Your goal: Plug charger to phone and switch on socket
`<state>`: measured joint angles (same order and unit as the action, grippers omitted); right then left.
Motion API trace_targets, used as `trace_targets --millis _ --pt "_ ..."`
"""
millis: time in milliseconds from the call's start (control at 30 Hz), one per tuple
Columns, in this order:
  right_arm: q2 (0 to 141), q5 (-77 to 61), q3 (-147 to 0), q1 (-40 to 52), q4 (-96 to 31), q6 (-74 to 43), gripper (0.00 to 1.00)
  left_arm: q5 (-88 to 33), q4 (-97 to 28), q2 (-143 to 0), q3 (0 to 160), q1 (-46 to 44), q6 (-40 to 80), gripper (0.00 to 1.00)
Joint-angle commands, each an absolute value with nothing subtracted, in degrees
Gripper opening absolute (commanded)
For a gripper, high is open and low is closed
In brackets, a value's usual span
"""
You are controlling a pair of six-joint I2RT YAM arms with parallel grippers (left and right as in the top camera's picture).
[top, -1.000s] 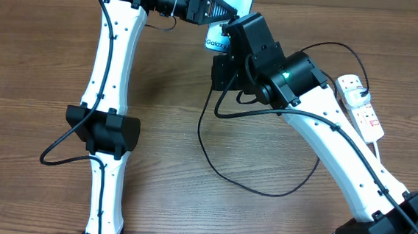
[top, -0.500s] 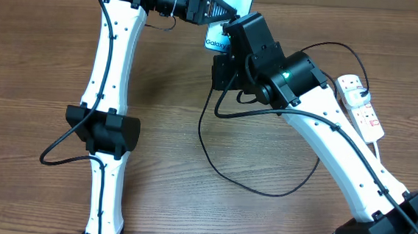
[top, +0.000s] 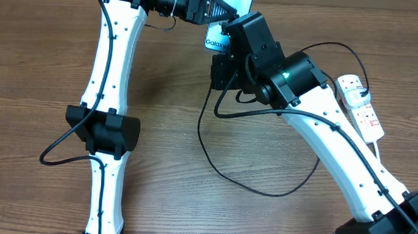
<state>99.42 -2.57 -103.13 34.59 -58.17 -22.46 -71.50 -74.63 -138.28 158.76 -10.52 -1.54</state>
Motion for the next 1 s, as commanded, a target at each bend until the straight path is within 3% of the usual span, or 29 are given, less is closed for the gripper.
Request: trace_targets --millis 0,967 --pt "98.1 -2.0 -104.7 34.3 -57.5 -22.5 0.04 -73.1 -74.7 -136.4 160.2 -10.4 -2.9 0.04" --pt "98.0 0.0 -104.8 34.3 -57.5 -20.6 0.04 -72.8 -74.8 -136.4 160.2 -10.4 -4.3 0.04"
